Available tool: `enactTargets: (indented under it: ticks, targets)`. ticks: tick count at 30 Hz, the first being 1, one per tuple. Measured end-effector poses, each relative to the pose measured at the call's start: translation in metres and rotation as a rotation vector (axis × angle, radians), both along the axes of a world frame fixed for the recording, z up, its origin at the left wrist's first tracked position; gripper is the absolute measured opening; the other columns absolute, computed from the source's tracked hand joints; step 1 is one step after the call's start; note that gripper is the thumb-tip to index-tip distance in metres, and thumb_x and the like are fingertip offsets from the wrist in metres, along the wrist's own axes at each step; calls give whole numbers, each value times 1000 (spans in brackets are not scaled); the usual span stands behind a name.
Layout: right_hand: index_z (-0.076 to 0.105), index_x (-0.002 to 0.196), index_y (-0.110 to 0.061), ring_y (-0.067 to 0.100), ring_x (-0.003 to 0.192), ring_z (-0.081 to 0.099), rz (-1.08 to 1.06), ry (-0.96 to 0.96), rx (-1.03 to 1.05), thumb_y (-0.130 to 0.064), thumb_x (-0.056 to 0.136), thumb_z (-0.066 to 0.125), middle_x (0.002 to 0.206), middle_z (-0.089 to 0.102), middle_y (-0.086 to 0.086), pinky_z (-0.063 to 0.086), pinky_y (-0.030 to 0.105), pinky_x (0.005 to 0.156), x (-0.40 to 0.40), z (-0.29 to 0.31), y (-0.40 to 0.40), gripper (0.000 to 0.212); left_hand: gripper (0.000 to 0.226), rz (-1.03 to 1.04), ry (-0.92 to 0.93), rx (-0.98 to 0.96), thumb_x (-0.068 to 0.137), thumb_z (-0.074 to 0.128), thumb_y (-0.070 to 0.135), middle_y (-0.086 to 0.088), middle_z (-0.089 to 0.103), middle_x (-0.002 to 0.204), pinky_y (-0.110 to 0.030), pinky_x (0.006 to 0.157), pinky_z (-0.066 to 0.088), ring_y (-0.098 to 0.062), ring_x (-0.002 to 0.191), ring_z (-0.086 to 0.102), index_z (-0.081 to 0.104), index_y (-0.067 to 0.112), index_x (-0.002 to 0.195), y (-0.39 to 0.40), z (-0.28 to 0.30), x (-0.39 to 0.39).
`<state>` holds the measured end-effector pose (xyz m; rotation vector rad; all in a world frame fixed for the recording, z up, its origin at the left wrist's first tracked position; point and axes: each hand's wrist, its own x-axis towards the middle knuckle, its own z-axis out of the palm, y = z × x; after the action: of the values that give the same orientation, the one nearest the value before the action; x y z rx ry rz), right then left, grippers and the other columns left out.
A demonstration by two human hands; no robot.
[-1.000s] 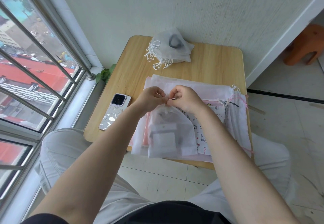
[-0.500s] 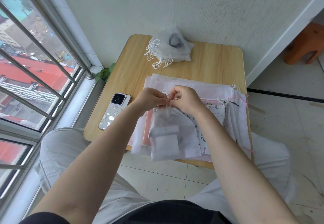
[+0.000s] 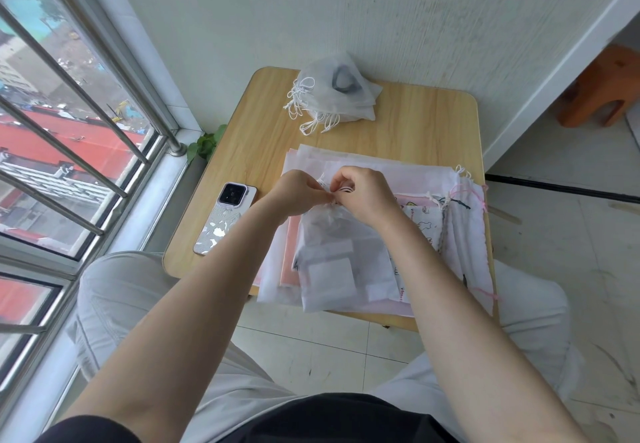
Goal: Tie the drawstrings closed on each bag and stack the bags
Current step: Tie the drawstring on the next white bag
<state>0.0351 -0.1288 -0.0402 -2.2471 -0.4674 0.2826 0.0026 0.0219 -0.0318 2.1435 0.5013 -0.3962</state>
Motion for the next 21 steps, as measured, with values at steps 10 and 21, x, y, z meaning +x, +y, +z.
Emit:
enactTargets:
  ticks: [10, 21]
  targets:
    - [75, 99, -12, 20, 94, 64, 113, -22, -162, -9, 90, 61, 102, 73, 4, 51, 31, 83, -1, 6, 5, 17, 13, -25, 14, -12, 83, 73, 23, -1, 52, 64, -16, 47, 33, -11, 52, 44, 73, 10, 80, -1, 7, -4]
    - [58, 80, -16, 10, 63, 46, 139, 480, -40, -17, 98, 54, 72, 52, -2, 34, 22, 57, 11, 9, -7, 19, 13, -163, -289, 243, 83, 70, 20, 5, 63, 81, -16, 56, 38, -10, 72, 54, 72, 12, 93, -5, -2, -11]
